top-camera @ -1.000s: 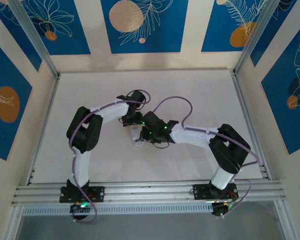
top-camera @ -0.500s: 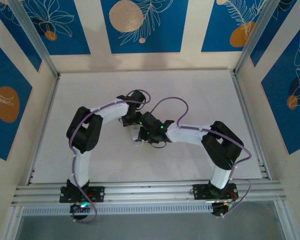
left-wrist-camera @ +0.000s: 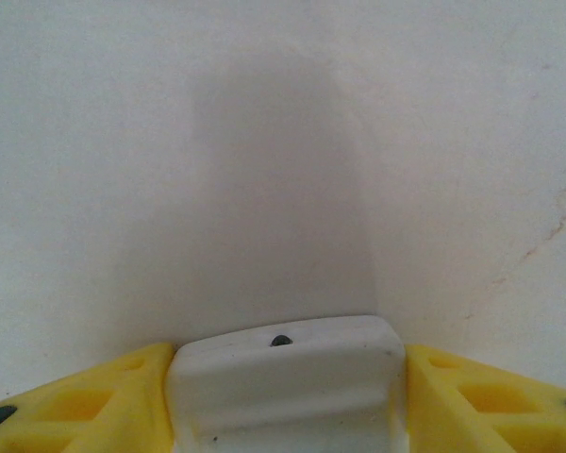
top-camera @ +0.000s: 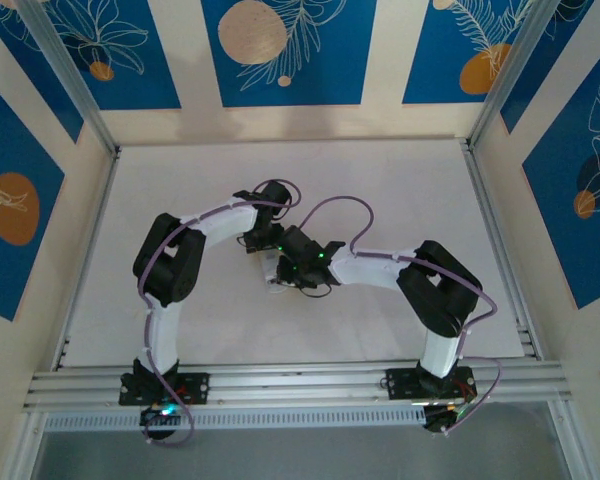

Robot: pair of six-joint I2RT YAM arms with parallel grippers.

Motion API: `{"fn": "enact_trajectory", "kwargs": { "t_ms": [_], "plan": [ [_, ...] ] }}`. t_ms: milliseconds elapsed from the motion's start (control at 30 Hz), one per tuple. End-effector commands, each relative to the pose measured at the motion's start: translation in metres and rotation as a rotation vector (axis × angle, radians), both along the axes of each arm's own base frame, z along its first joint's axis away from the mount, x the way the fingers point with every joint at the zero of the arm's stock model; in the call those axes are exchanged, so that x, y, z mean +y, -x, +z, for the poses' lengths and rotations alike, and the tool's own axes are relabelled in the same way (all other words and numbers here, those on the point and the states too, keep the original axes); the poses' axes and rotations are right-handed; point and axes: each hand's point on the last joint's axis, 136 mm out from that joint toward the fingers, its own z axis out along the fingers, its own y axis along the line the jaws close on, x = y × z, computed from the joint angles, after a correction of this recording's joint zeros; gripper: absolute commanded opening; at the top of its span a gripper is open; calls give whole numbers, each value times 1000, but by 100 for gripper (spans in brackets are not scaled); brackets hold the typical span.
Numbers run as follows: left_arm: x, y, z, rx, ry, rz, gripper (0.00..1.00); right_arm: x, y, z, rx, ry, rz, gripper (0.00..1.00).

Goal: Load the batteries into the remote control

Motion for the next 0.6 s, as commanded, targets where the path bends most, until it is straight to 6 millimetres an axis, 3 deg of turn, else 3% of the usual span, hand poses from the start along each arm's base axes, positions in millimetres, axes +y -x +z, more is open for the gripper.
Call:
{"fn": "enact_trajectory", "kwargs": {
  "t_ms": [0, 367, 567],
  "plan": [
    [-9, 5, -4, 22, 34, -2, 57, 10, -3, 4, -10, -11, 11, 13],
    [-9, 4, -4, 21, 36, -1, 57, 11, 0, -7, 8, 28, 27, 12],
    [-10, 4, -6, 24, 42, -4, 57, 16, 0, 2, -6, 28, 51, 13]
  ]
}}
